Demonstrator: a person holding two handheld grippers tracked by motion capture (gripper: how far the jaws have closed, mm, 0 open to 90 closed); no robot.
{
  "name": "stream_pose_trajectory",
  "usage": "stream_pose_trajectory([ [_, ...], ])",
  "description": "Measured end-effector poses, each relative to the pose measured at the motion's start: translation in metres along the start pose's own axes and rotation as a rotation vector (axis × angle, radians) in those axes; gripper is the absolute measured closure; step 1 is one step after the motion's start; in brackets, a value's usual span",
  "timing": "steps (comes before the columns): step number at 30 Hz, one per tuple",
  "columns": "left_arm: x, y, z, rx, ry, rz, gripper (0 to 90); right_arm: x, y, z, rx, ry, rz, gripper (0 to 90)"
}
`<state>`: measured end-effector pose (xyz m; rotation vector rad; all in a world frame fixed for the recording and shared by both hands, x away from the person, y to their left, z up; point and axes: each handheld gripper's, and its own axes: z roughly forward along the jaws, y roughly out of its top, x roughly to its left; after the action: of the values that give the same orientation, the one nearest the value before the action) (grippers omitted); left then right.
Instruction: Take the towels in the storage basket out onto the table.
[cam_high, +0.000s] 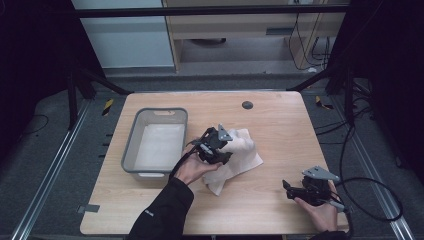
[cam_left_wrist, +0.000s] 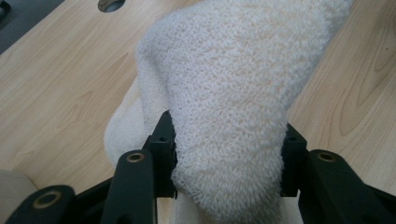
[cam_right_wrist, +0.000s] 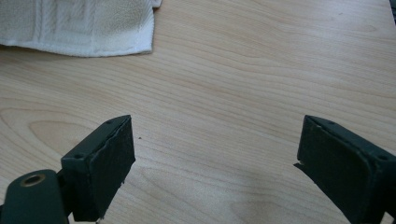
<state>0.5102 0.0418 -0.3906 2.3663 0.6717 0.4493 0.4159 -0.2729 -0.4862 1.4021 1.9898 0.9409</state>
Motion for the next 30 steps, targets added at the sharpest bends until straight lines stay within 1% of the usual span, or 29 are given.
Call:
stream_pose_trajectory([
  [3, -0.001, -0.003, 0.002, -0.005, 0.002, 0.003, 50.2, 0.0, 0.0, 0.0, 0.001, -0.002, -0.002, 10.9],
  [5, -0.001, -0.007, 0.004, -0.007, -0.001, -0.003, 46.3, 0.0, 0.0, 0.001, 0.001, -0.003, -0.012, 10.8],
  [7, -0.001, -0.008, 0.005, -0.004, -0.001, -0.003, 45.4, 0.0, 0.0, 0.001, 0.003, -0.004, -0.016, 10.8],
  [12, -0.003, -0.013, 0.006, -0.017, -0.002, -0.004, 41.2, 0.0, 0.0, 0.001, 0.003, -0.003, -0.017, 10.7],
  [16, -0.003, -0.014, 0.007, -0.005, -0.007, -0.003, 36.0, 0.001, -0.001, 0.001, 0.005, -0.002, -0.017, 10.6],
  [19, -0.003, -0.015, 0.006, -0.01, -0.002, -0.003, 34.2, 0.001, -0.001, 0.001, 0.005, -0.002, -0.018, 10.6],
  [23, -0.005, -0.016, 0.001, -0.018, -0.013, 0.001, 27.4, 0.001, -0.001, 0.001, 0.004, 0.0, -0.018, 10.4],
  [30, -0.006, -0.02, -0.008, -0.031, -0.031, 0.004, 23.0, 0.001, -0.001, 0.001, 0.005, 0.001, -0.015, 10.2],
])
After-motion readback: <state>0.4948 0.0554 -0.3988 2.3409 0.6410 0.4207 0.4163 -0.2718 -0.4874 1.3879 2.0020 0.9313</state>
